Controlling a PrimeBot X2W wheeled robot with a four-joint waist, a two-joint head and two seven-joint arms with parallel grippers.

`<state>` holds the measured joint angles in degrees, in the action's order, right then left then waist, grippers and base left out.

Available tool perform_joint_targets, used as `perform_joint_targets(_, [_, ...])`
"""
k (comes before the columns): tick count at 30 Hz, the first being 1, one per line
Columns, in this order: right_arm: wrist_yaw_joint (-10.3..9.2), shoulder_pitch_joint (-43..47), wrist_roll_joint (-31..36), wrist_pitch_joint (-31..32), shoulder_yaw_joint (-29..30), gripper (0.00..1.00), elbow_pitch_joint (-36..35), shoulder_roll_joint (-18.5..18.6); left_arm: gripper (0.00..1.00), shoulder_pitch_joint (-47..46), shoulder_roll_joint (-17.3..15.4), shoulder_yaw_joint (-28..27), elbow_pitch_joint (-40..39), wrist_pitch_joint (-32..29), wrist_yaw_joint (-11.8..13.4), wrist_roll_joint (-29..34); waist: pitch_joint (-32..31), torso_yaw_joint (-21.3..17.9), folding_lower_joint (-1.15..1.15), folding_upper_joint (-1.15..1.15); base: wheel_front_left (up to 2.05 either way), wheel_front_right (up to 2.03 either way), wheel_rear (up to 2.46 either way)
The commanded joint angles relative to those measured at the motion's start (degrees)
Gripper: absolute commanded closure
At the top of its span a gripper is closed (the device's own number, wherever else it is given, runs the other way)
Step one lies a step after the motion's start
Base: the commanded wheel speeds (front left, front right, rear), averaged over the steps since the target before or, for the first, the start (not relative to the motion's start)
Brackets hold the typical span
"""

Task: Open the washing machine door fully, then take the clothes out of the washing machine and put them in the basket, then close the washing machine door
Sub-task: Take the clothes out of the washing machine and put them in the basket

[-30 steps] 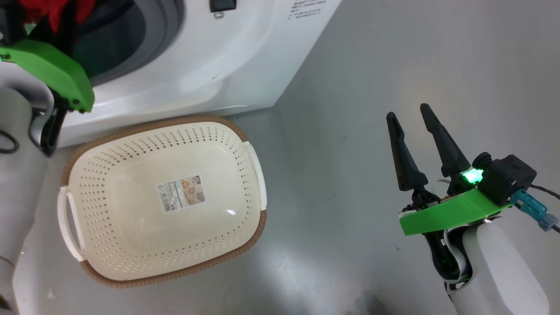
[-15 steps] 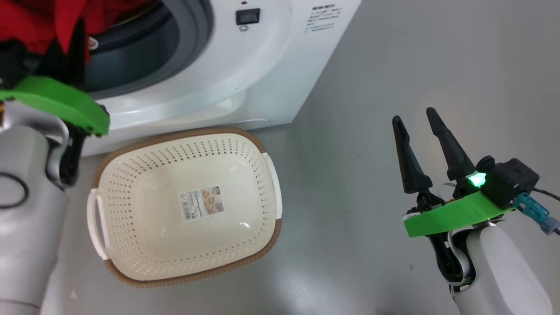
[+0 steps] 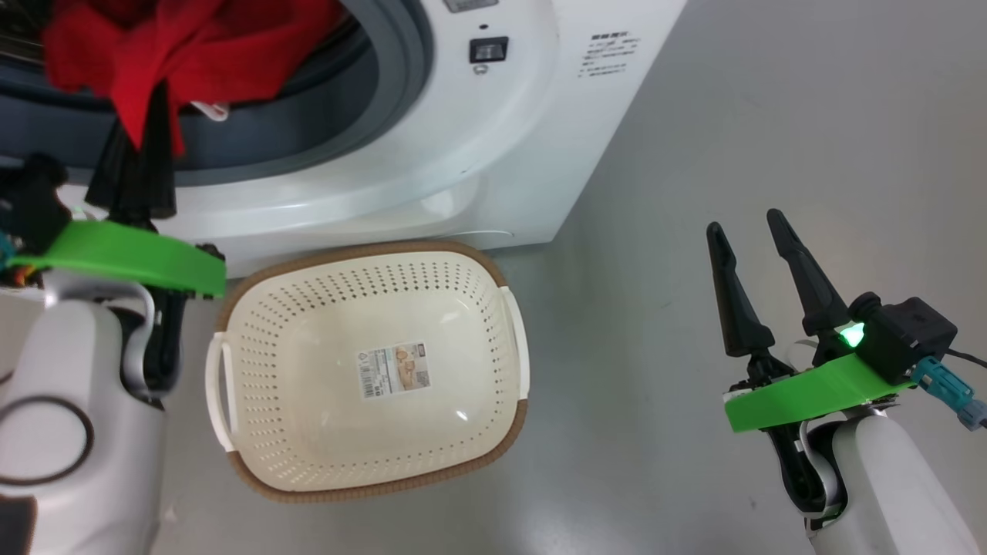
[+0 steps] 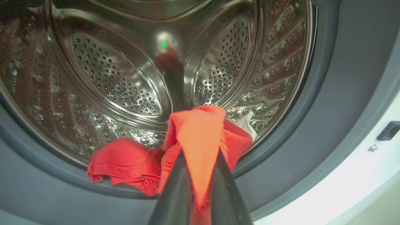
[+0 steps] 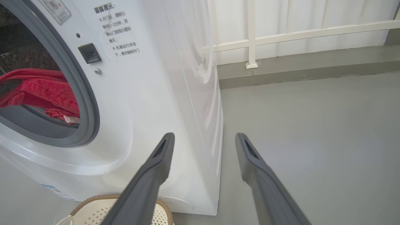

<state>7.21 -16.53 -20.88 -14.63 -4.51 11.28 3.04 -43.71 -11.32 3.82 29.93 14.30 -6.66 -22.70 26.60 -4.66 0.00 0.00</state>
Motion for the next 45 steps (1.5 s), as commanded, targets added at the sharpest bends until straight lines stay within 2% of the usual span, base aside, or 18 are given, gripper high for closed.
perform_joint_targets(1, [0.28,1.5,0.68,-0.37,-0.84,0.0,-1.21,-0.16,1.0,2.22,-1.18,-3.07,-3.49,0.7,-0.51,1.2,-0.85,0.95,0.0,0.0,0.0,0.0,0.0])
perform_joint_targets(8, [0.28,2.33,1.44,-0.37,-0.31,0.0,-0.97,-0.1,1.0,7.8,1.81,-6.2,-11.39,0.7,-0.79,3.37,-2.38,2.44,0.0,0.0,0.0,0.0,0.0])
perform_joint_targets(30, [0.28,3.11,1.52,-0.37,-0.1,0.0,-1.05,1.02,1.0,19.41,5.54,-8.75,-37.55,0.7,-0.82,4.29,-3.81,4.4,0.0,0.0,0.0,0.0,0.0])
perform_joint_targets(36, [0.28,2.75,1.43,-0.37,-0.78,0.0,-1.06,0.9,1.0,22.7,6.23,-5.34,-36.35,0.7,-0.82,4.29,-3.14,3.7,0.0,0.0,0.0,0.0,0.0])
perform_joint_targets(45, [0.28,1.77,1.34,-0.37,-1.25,0.0,-1.44,0.53,1.0,24.42,6.62,-1.12,-25.98,0.7,-0.82,4.31,-0.57,2.21,0.0,0.0,0.0,0.0,0.0])
